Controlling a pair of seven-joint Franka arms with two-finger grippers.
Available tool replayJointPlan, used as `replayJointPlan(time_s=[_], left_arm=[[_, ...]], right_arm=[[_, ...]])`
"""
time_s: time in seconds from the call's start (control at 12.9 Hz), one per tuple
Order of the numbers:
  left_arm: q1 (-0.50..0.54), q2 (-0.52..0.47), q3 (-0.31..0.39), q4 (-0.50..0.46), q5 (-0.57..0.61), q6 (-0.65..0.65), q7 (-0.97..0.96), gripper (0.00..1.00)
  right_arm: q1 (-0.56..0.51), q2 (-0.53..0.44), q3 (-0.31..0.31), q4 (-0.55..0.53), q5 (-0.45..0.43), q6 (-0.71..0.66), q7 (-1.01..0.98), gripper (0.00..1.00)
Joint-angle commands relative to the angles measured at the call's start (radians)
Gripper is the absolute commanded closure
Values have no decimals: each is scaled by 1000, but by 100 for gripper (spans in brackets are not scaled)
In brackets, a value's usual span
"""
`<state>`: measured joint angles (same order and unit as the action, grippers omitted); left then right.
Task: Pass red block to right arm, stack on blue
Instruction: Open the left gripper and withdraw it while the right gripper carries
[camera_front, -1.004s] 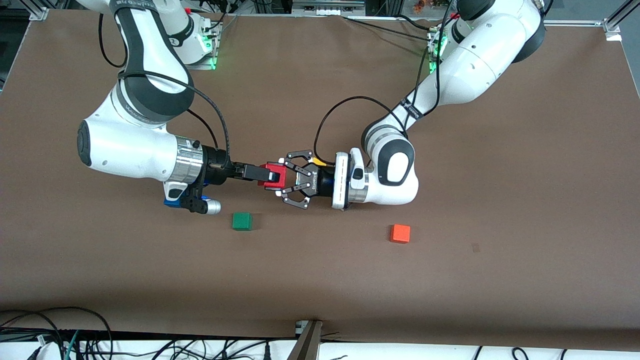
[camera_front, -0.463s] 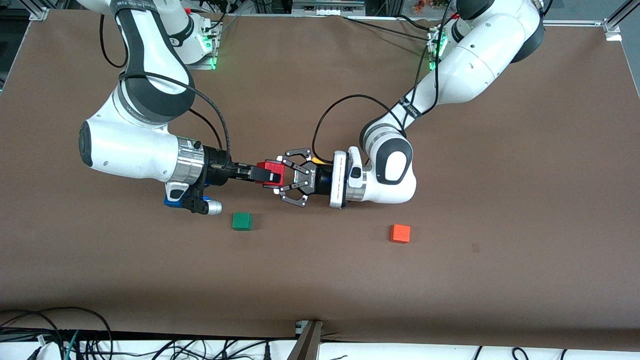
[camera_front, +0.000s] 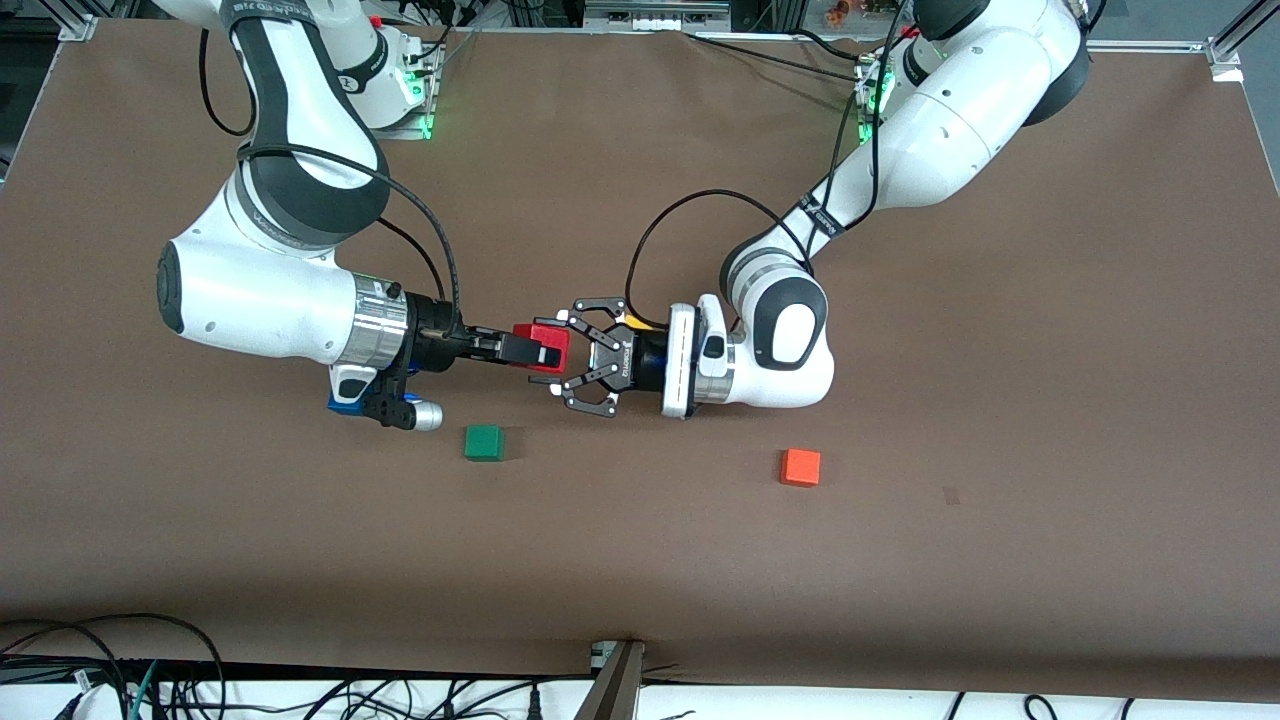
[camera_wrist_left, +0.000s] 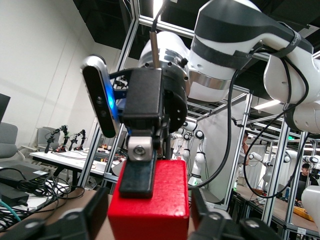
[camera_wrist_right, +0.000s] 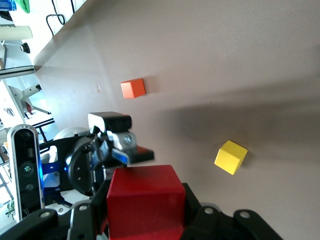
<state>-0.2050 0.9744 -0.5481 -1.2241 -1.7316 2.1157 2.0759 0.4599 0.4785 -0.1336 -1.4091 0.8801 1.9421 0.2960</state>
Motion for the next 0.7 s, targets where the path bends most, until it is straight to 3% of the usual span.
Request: replayJointPlan(time_s=[0.0, 0.08, 0.31, 0.62], left_arm=[[56, -17, -1, -21, -20, -13, 18, 0], [76, -16, 0, -24, -20, -57, 17, 0], [192, -9, 8, -73, 61, -193, 15, 0], [419, -9, 26, -61, 356, -380, 6, 0]], right_arm=[[-7, 0, -3, 10, -18, 1, -14, 100], [-10, 0, -4, 28, -59, 1, -15, 100], [-15, 9, -4, 47, -342, 3, -50, 100], [-66, 41, -4, 16, -564, 0, -150, 100]])
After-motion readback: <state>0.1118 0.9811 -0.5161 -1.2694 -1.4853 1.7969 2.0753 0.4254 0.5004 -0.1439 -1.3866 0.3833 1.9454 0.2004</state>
